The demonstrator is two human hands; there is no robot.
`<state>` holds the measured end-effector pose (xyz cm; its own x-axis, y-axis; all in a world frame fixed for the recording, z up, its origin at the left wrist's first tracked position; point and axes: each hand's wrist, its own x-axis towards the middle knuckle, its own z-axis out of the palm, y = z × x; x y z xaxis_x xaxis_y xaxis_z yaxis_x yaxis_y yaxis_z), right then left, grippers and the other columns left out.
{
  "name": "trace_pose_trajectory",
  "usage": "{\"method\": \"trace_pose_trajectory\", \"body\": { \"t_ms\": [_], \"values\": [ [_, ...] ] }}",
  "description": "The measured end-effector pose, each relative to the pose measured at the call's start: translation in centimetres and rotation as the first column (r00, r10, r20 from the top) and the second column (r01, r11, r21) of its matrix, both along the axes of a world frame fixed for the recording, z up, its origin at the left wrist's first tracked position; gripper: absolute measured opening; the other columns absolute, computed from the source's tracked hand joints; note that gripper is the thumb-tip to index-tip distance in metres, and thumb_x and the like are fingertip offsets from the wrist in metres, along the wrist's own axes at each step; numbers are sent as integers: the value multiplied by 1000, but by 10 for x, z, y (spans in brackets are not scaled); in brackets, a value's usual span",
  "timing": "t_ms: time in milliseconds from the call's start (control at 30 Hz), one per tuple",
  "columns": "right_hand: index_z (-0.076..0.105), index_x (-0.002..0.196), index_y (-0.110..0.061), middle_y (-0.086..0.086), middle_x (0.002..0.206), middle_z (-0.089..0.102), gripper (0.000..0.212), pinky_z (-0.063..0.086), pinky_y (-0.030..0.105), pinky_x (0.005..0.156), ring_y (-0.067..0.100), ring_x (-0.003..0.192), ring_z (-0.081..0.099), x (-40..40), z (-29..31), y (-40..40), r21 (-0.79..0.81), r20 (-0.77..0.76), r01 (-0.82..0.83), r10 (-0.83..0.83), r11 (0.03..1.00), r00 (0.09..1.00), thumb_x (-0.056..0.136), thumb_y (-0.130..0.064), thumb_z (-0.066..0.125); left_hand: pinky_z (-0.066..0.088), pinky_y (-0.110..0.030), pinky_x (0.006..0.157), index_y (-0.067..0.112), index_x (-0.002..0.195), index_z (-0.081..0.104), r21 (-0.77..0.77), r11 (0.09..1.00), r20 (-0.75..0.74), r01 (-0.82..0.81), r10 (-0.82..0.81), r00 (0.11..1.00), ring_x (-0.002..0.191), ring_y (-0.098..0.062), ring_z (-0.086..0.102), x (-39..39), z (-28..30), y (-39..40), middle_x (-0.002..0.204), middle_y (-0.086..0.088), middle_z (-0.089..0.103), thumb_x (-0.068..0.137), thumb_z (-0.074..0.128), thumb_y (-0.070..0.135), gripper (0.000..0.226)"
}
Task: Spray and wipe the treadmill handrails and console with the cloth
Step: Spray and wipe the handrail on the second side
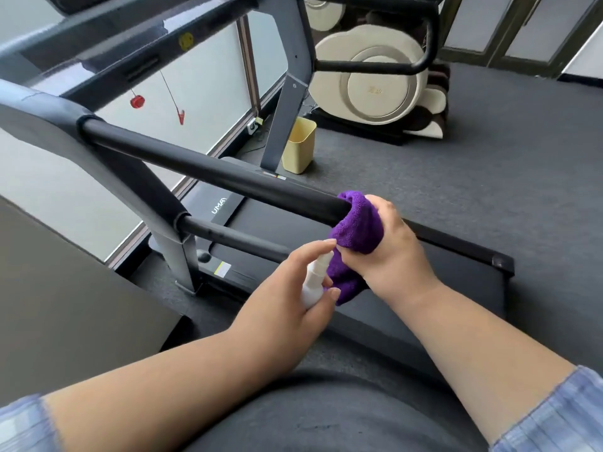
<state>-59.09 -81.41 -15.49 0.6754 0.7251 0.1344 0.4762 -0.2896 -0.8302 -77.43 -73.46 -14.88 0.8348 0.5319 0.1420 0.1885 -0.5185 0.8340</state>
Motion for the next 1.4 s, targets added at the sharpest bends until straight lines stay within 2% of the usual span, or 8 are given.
{"method": "trace_pose_trajectory", "body": {
  "t_ms": [167,400,467,600,833,1100,1267,1400],
  "values": [
    [43,125,-58,-33,117,55,75,49,23,88,-5,107,58,4,-31,-10,63,-68,15,-11,998,998,60,-43,77,49,-27,75,71,126,31,38,998,-12,-46,46,999,84,-5,62,3,1,-25,97,20,61,88,62,35,60],
    [55,120,-44,-19,119,65,55,54,42,91,3,106,64,12,-73,-34,-40,-229,-96,84,995,970,69,-46,76,57,-39,68,69,127,34,12,983,-17,-183,183,983,71,-12,62,-2,6,-46,99,18,64,86,59,42,55],
    [53,115,-53,-21,115,67,54,54,34,89,0,105,64,12,-68,-33,17,-250,-86,87,996,964,67,-48,77,55,-34,66,69,127,34,4,978,-3,-209,209,978,70,-10,62,-2,7,-48,99,18,64,87,61,40,55],
    [51,113,-64,-33,112,63,61,43,2,79,-12,105,59,17,-36,-21,126,-190,-106,129,986,973,66,-43,84,51,-20,62,69,128,34,11,970,8,-244,244,970,67,-7,61,2,7,-51,98,17,65,89,64,36,58],
    [52,124,-54,-41,110,57,68,41,0,79,-15,103,57,30,-17,-8,122,-143,-209,226,970,964,70,-33,86,45,-11,67,70,127,34,15,966,4,-260,260,966,76,-6,62,12,6,-61,98,21,62,88,64,34,61],
    [53,122,-53,-33,106,63,67,52,21,82,-9,98,63,33,-20,-10,61,-229,-230,238,971,944,58,-46,74,44,-17,71,68,127,33,36,975,-13,-218,219,976,80,1,59,24,6,-67,97,26,60,88,63,32,61],
    [51,122,-52,-24,107,67,65,54,35,92,-3,102,63,31,-38,-25,-18,-243,-224,213,974,946,68,-36,82,51,-29,74,73,124,31,69,972,-4,-225,225,974,80,-3,60,25,9,-67,99,25,61,86,61,39,59],
    [50,116,-60,-33,108,63,64,51,27,92,-9,103,61,29,-23,-25,-17,-204,-226,218,974,955,67,-40,86,46,-23,74,70,128,31,80,974,27,-214,212,977,83,1,59,22,9,-62,102,30,59,88,60,39,58]
  ]
}}
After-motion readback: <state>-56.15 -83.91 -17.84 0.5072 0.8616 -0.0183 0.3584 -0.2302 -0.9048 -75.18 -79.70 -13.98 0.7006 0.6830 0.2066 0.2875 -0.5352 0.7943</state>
